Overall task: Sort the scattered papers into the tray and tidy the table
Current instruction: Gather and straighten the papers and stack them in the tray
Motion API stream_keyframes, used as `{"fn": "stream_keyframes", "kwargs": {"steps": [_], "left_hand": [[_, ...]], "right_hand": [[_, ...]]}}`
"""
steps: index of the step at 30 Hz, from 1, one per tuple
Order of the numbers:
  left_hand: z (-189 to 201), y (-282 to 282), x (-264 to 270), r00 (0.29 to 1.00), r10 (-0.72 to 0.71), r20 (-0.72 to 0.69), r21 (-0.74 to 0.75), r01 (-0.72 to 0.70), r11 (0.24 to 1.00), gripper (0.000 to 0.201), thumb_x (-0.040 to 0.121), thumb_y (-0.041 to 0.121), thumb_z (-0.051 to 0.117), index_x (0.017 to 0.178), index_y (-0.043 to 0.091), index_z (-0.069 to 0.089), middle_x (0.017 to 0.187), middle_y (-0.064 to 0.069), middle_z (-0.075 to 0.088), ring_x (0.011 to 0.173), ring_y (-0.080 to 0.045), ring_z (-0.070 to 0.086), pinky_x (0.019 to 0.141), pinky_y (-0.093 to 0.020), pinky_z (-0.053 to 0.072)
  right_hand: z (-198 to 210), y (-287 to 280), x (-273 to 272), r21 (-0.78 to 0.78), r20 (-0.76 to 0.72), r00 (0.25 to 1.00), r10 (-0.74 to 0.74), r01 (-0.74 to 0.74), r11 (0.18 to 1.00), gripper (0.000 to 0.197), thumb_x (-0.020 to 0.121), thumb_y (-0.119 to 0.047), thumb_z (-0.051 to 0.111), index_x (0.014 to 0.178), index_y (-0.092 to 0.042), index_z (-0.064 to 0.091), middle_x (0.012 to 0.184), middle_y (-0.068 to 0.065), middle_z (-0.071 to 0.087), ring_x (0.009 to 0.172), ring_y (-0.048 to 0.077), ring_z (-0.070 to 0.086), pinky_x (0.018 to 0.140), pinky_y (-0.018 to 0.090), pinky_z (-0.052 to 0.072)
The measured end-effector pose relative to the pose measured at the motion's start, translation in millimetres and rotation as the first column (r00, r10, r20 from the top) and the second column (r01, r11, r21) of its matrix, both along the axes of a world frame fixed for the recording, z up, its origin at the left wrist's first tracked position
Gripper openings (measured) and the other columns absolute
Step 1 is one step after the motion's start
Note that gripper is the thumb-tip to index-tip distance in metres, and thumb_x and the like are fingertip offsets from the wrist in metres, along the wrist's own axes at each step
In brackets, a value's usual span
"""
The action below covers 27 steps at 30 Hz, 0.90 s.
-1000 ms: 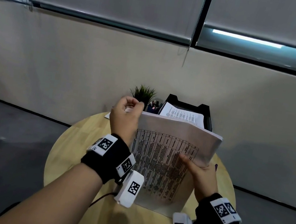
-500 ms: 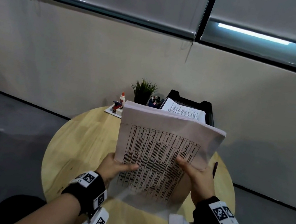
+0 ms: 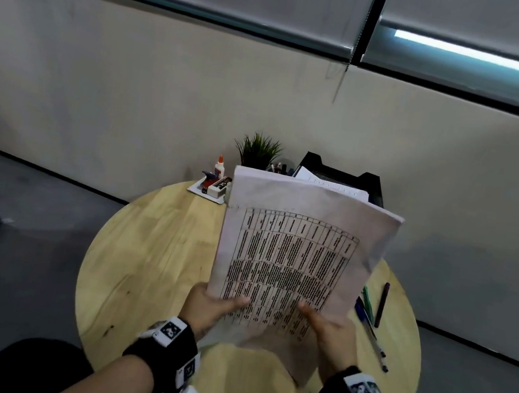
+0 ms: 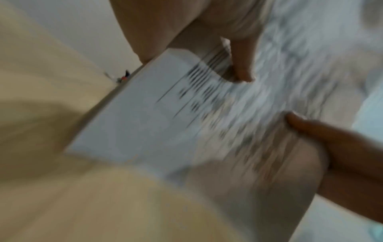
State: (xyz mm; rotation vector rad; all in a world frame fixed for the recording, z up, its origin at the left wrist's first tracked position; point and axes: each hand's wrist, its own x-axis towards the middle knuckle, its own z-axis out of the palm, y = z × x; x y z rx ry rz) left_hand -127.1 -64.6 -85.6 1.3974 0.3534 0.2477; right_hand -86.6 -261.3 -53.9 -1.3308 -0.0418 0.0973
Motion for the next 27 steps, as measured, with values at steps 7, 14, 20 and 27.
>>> {"fn": "stream_keyframes", "kwargs": {"steps": [7, 14, 20, 27], "left_hand": [[-22, 7, 1, 0.998, -0.033, -0.051, 0.1, 0.038, 0.994, 0.067, 0.044, 0.047, 0.09, 0.085, -0.002, 0.072, 0.083, -0.015, 0.071, 0.075, -0.023, 0.065, 0.075, -0.04, 0.052], [-7, 15, -6, 0.943, -0.31, -0.119, 0.197, 0.329, 0.924, 0.03, 0.069, 0.013, 0.082, 0.096, 0.01, 0.07, 0.093, 0.004, 0.075, 0.089, -0.009, 0.07, 0.077, -0.025, 0.053], [-11, 15, -19, 0.86, -0.461, -0.22, 0.15, 0.497, 0.855, 0.045, 0.059, 0.024, 0.081, 0.101, 0.021, 0.066, 0.101, 0.005, 0.073, 0.101, -0.018, 0.067, 0.096, -0.042, 0.05], [20, 18, -22, 0.675, -0.644, -0.359, 0.083, 0.711, 0.699, 0.046, 0.077, 0.002, 0.061, 0.12, 0.019, 0.054, 0.12, -0.005, 0.063, 0.096, -0.018, 0.067, 0.076, -0.029, 0.057]], "right_hand": [[-17, 3, -1, -0.137, -0.087, 0.995, -0.041, 0.029, 0.99, 0.006, 0.082, 0.005, 0.065, 0.087, 0.001, 0.064, 0.079, 0.01, 0.069, 0.073, 0.026, 0.064, 0.062, 0.028, 0.054], [-23, -5, -8, -0.15, -0.272, 0.961, -0.053, 0.012, 0.989, 0.014, 0.079, 0.017, 0.059, 0.082, 0.006, 0.052, 0.067, 0.012, 0.045, 0.058, 0.024, 0.046, 0.052, 0.031, 0.043], [-52, -19, -22, -0.211, -0.499, 0.865, -0.053, -0.063, 0.975, 0.037, 0.077, 0.016, 0.064, 0.11, 0.022, 0.049, 0.104, 0.024, 0.057, 0.087, 0.035, 0.057, 0.094, 0.045, 0.04], [-35, -39, -11, -0.229, -0.619, 0.785, -0.005, -0.175, 0.958, 0.045, 0.081, 0.006, 0.064, 0.124, 0.012, 0.049, 0.135, 0.018, 0.051, 0.124, 0.037, 0.044, 0.108, 0.045, 0.028]]}}
